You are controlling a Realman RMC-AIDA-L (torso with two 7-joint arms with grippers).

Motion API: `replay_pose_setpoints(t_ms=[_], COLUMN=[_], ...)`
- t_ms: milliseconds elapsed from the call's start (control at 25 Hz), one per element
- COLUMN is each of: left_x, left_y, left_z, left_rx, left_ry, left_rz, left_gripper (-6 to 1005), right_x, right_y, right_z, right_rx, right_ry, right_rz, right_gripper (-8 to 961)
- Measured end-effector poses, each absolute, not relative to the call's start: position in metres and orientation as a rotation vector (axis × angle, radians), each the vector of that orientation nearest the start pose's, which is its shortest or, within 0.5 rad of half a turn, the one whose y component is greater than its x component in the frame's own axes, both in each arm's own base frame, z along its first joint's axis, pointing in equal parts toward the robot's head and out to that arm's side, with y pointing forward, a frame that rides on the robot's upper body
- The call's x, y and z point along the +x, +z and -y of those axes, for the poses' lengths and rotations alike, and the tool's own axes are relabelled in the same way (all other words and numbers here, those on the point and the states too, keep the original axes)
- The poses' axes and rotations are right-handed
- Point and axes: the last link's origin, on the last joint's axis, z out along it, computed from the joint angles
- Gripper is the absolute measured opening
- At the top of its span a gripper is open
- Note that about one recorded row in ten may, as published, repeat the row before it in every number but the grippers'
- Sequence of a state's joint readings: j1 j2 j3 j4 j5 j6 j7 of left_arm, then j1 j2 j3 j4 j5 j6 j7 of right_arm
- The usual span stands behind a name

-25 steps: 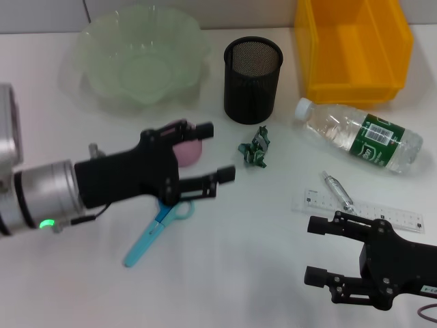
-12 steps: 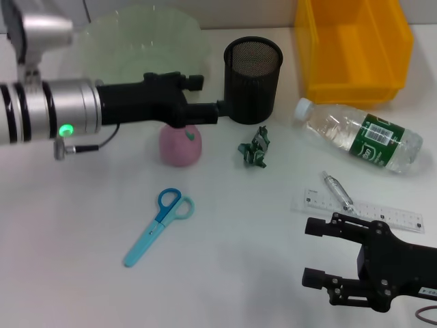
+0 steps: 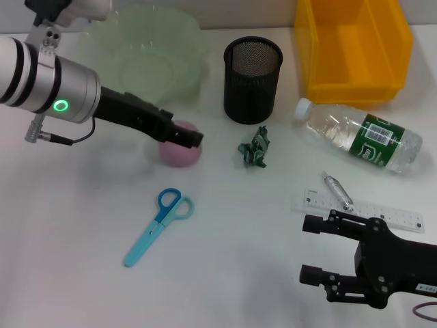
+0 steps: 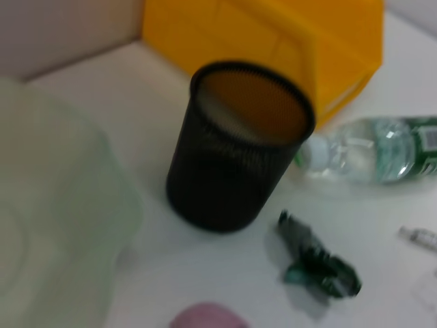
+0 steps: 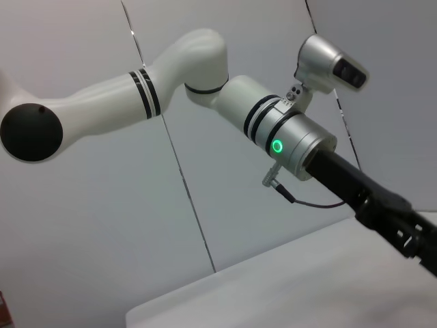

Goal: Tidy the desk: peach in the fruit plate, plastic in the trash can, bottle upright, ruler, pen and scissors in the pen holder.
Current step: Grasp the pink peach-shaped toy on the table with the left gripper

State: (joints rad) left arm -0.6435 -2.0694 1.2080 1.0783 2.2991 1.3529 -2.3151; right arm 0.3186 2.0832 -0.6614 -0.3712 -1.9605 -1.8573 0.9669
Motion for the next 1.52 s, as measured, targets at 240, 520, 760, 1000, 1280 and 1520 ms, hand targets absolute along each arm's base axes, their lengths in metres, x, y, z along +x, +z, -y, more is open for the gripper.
replay_pose_setpoints(t_ms=[240,520,760,1000,1280,1520], left_x=[-0.189,-0.195,-0.196,-0.187,-0.186,-0.192], left_y=[-0.015,-0.032,-0.035,-0.029,-0.026,-0.025], left_z=[-0.387,-0.391,-0.391,-0.392,-0.393,-0.394], left_rx=[-2.632,-2.616,-2.606,-2.615,-2.606,-2.588], left_ry=[0.041,0.06,0.07,0.013,0.009,0.032], left_rz=[1.022,1.045,1.022,0.992,0.973,0.963], left_gripper=[820,820,819,819,818,818], right_x=[0.293,0.294,0.293,0.293,0.292,0.292], right_y=[-0.032,-0.033,-0.033,-0.033,-0.033,-0.034], right_z=[-0.211,-0.212,-0.211,-0.211,-0.214,-0.215], right_rx=[-2.758,-2.759,-2.761,-2.758,-2.759,-2.761], right_ry=[1.124,1.116,1.116,1.118,1.124,1.117], right_rz=[-0.552,-0.556,-0.556,-0.558,-0.552,-0.55], right_gripper=[784,784,784,785,785,785])
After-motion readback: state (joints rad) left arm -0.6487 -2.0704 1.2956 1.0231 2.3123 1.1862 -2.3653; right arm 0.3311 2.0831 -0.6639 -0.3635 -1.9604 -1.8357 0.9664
